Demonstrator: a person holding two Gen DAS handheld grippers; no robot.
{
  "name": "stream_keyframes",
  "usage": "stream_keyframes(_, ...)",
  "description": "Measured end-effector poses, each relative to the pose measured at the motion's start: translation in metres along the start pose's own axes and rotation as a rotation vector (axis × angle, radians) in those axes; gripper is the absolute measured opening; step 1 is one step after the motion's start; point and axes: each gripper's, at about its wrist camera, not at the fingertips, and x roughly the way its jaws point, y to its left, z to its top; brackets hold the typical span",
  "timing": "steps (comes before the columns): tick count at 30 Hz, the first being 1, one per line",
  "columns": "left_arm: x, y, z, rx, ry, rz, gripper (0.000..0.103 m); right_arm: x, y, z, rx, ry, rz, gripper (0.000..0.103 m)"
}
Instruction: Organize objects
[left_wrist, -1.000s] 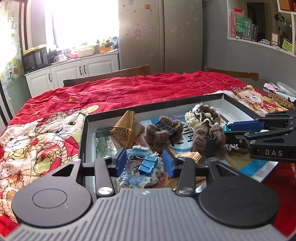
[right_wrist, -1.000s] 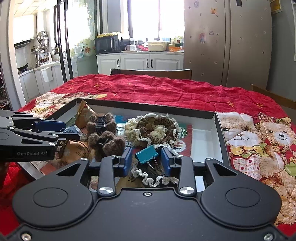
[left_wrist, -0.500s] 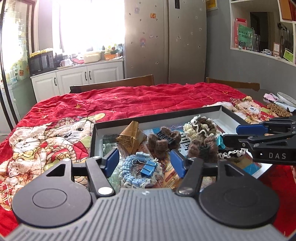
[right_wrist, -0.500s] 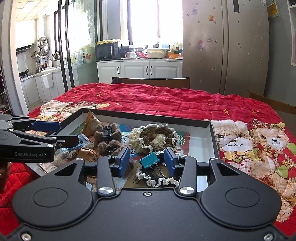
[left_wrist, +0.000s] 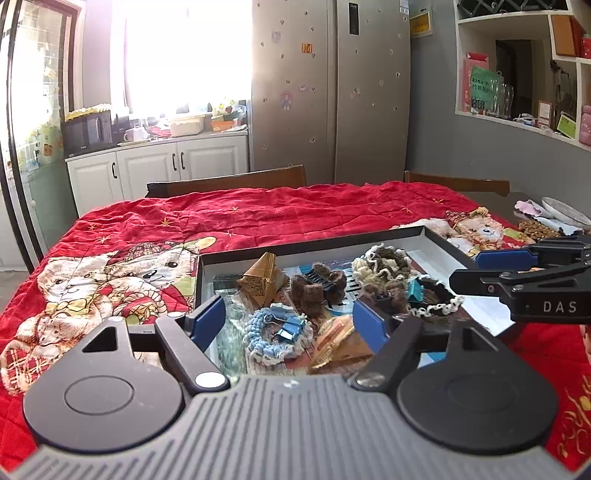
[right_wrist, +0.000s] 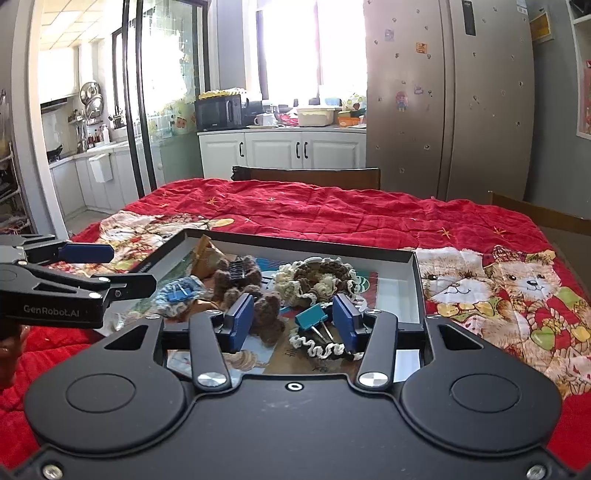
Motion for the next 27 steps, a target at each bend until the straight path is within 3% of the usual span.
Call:
stream_keyframes(8, -0.027, -0.006, -0.003, 0.008, -0.02, -0.01, 0.093, -0.027, 0.009, -0.001, 0.008, 0.002, 0.01, 0.055)
stream_keyframes(13, -0.041, -0.009, -0.006, 0.005, -0.029, -0.021, 0.099, -0.046, 0.019, -0.004, -0.017, -0.005, 0.009, 0.069)
stream_keyframes(27, -0.071, -0.021, -0.015, 0.024, -0.03, -0.012, 0.103, -0.088, 0.044, -0.015, -0.077, -0.007, 0.011, 0.078)
